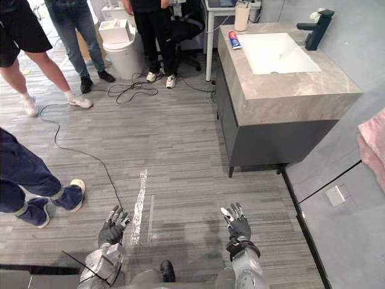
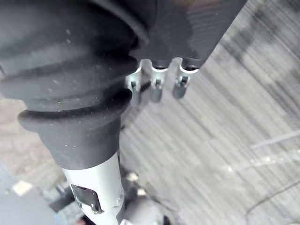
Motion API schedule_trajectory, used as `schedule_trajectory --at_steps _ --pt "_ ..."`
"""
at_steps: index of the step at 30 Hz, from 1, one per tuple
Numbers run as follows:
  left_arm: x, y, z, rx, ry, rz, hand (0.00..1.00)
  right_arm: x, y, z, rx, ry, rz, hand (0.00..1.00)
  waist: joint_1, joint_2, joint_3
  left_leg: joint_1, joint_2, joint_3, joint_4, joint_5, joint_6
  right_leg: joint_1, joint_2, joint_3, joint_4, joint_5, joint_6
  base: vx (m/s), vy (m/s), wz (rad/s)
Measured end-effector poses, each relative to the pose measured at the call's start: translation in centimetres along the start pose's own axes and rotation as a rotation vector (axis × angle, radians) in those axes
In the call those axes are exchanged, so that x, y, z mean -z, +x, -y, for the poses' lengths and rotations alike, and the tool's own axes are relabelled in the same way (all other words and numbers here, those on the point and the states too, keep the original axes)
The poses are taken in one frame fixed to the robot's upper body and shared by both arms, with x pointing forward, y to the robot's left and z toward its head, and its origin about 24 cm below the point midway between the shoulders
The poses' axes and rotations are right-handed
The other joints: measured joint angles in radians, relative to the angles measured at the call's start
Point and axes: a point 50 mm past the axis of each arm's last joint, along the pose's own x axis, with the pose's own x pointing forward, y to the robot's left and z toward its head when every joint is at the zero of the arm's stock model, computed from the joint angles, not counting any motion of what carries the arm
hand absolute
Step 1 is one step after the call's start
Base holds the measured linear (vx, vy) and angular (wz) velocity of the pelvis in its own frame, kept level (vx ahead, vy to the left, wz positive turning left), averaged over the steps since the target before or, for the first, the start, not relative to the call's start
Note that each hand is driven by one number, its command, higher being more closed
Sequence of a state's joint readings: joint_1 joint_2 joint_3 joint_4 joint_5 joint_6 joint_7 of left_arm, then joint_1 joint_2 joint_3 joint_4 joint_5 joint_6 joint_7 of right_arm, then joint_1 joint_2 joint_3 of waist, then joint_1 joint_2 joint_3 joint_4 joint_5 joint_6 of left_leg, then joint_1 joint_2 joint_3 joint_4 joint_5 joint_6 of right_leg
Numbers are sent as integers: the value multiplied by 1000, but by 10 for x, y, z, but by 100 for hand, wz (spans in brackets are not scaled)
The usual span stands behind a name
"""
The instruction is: Organize washtable
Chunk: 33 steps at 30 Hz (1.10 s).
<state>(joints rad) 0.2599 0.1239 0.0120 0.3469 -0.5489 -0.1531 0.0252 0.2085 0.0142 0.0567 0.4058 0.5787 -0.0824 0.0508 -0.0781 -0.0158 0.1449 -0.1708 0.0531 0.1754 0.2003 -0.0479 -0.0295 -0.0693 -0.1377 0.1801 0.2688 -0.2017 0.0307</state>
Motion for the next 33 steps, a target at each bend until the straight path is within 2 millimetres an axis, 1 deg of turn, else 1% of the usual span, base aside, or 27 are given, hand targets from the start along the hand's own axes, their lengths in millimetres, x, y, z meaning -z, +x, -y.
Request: schedule_trajectory --at_steps 1,2,3,4,6,10,12,13,17,19,20,22,23,24,25,26,27,28,29,30,31,32,33 --pt "0 0 0 0 3 1 0 0 0 0 0 -5 -4 0 -1 -5 3 0 -5 -10 -7 3 -5 0 3 16 5 -8 30 -100 -115 65" --pt "2 0 4 11 10 -4 0 -1 0 2 3 -14 -1 0 -8 -7 2 0 -13 -31 -32 16 -24 0 15 19 7 -11 34 -110 -126 61" --pt "4 0 9 28 18 -10 0 -2 1 1 1 -24 4 0 -21 -2 1 1 -19 -45 -69 44 -21 -4 17 10 6 -12 36 -106 -113 58" --pt "5 0 12 36 21 -10 0 -4 1 1 2 -31 7 0 -22 3 3 2 -19 -50 -86 57 -19 -6 20 7 4 -12 36 -85 -78 42" --pt "8 0 20 45 13 -11 0 -5 -1 8 27 -36 10 0 -21 15 3 10 -17 -66 -142 94 -19 -2 38 3 -26 -8 30 -62 -26 16" --pt "8 0 20 45 10 -11 0 -4 -4 14 51 -29 10 0 -24 14 3 20 -18 -81 -195 132 -17 8 39 -16 -57 4 45 -5 -13 13" --pt "8 0 20 48 19 -11 0 -2 -5 16 61 -41 5 0 -21 12 2 27 -21 -91 -204 145 -9 20 35 -16 -69 6 47 65 4 18" --pt "8 0 20 49 32 -12 0 -3 -5 16 64 -55 5 0 -21 12 2 26 -28 -92 -203 158 -4 32 29 -15 -83 15 63 70 13 14" --pt "8 -1 17 38 38 -14 0 -2 -3 11 66 -60 9 0 -18 9 2 20 -44 -94 -188 166 8 48 14 -16 -101 21 75 81 15 12" --pt "8 -2 13 20 38 -12 0 -1 -3 8 57 -59 4 0 -18 7 2 -9 -48 -98 -144 158 19 47 10 -19 -105 35 92 88 3 14" --pt "4 -2 11 3 33 5 0 0 -2 4 38 -65 1 0 -17 7 3 -50 -44 -100 -80 140 35 49 13 -19 -108 49 94 86 2 14" --pt "-1 -1 13 6 28 27 0 -2 -2 -2 16 -70 12 0 -14 12 6 -96 -33 -106 6 97 36 52 27 -18 -117 65 99 40 9 6" --pt "-4 -2 13 -2 13 41 0 -4 -2 -5 3 -70 22 0 -7 15 8 -123 -17 -110 74 56 36 58 37 -19 -116 70 99 -8 56 -2" --pt "-5 -2 16 -12 -7 53 0 -7 -2 -10 -11 -66 40 0 7 22 13 -154 2 -114 142 2 29 69 43 -27 -113 69 99 -18 41 -6" --pt "-5 -3 18 -13 -17 58 0 -10 -2 -12 -18 -66 55 0 16 24 13 -169 9 -113 174 -27 30 72 45 -39 -113 66 102 -65 73 -3" --pt "-7 -2 21 -7 -23 69 0 -15 -4 -16 -30 -59 81 0 30 14 23 -182 10 -82 213 -64 22 73 31 -65 -99 23 88 -63 69 18" --pt "-9 -1 23 -1 -25 73 0 -16 -5 -18 -34 -47 90 0 30 -22 37 -174 3 -55 249 -97 31 59 0 -79 -76 -5 75 -76 113 28" --pt "-11 0 26 6 -29 79 0 -16 -7 -19 -34 -40 96 0 39 -23 48 -198 23 -26 426 -153 79 44 -13 -90 -12 -39 69 -1 86 21" --pt "-4 -6 23 -11 -34 58 0 -16 -12 -20 -45 -48 99 0 45 21 53 -150 79 -3 503 -245 66 27 18 -101 114 -60 52 29 136 1" --pt "1 -8 25 -27 -45 40 0 -17 -12 -23 -55 -50 103 0 46 23 76 -119 69 -20 496 -322 73 -59 24 -102 331 -66 54 15 126 -2" --pt "1 -8 23 -36 -41 32 0 -15 -12 -26 -62 -43 98 0 45 22 80 -113 54 -27 492 -331 85 -111 24 -97 410 -86 49 -1 144 25" --pt "2 -8 24 -34 -35 27 0 -8 -15 -27 -59 -36 71 0 36 16 82 -93 36 -34 461 -329 102 -162 39 -105 460 -107 65 13 82 32" --pt "1 -7 25 -30 -33 29 0 -5 -16 -26 -59 -33 61 0 38 9 83 -77 27 -35 436 -322 116 -183 50 -119 461 -108 67 89 83 35"
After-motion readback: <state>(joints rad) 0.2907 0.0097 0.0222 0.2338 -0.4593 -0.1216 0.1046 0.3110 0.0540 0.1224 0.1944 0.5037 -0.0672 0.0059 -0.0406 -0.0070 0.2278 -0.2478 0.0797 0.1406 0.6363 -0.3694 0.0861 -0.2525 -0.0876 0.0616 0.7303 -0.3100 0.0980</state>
